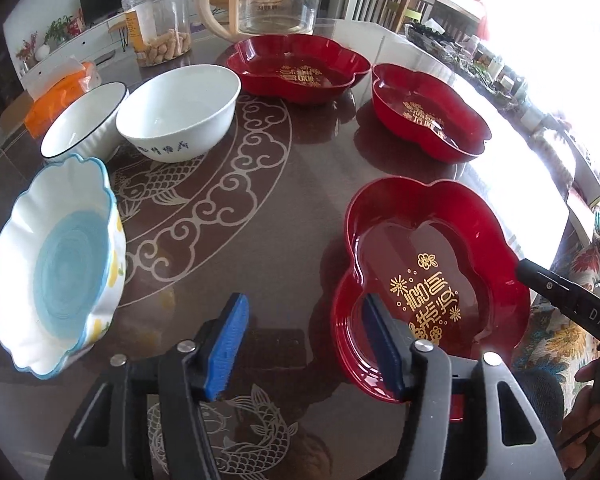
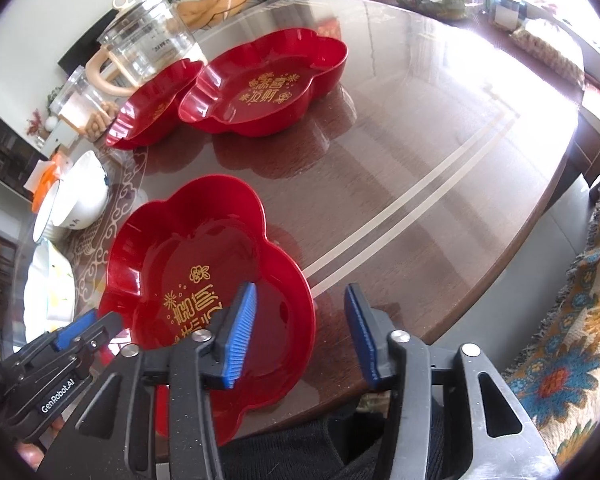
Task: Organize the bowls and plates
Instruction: 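Lower the red plate onto the table and open the right gripper, then move the right gripper to the second red flower-shaped plate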
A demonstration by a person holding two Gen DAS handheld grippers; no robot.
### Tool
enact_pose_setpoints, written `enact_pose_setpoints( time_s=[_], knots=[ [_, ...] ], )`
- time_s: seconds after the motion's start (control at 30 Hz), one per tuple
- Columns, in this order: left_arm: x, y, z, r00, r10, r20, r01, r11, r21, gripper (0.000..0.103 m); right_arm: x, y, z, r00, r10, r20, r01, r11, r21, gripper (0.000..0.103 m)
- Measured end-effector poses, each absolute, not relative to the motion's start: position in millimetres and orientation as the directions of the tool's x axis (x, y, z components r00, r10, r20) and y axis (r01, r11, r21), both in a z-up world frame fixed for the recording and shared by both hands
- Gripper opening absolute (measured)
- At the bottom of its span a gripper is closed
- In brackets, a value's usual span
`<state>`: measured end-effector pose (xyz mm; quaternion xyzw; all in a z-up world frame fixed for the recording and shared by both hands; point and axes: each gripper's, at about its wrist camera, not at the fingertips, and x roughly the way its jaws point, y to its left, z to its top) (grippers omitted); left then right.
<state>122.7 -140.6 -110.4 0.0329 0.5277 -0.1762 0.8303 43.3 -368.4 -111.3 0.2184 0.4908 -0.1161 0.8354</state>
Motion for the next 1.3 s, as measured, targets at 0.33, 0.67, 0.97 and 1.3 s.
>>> enact_pose_setpoints(
  time_s=[0.33, 0.67, 0.97, 1.3],
  knots=[
    [71.2, -84.2, -46.1, 0.642, -0.126, -0.756, 0.214, 0.977, 0.019, 0.085, -17.8, -331.0, -25.6, 0.658, -0.236, -0.715, 0.451, 0.884, 0.124, 0.07],
    [43.5, -52.6, -42.9, 0.657, -0.101, -0.747, 0.201, 0.979, 0.044, 0.091, -44.7, -268.3, -7.0, 0.728, -0.253, -0.637, 0.366, 0.929, 0.049, 0.07],
    [23.4, -49.8, -45.8, 0.684, -0.156, -0.712, 0.289, 0.955, 0.068, 0.091, -67.3, -250.8, 14.8, 0.788, -0.28, -0.549, 0.348, 0.937, 0.022, 0.076],
    [17.9, -51.9, -36.8, 0.647, -0.273, -0.712, 0.359, 0.933, -0.031, 0.091, -67.1, -232.6, 15.9, 0.781, -0.355, -0.514, 0.336, 0.932, -0.132, 0.078]
  ],
)
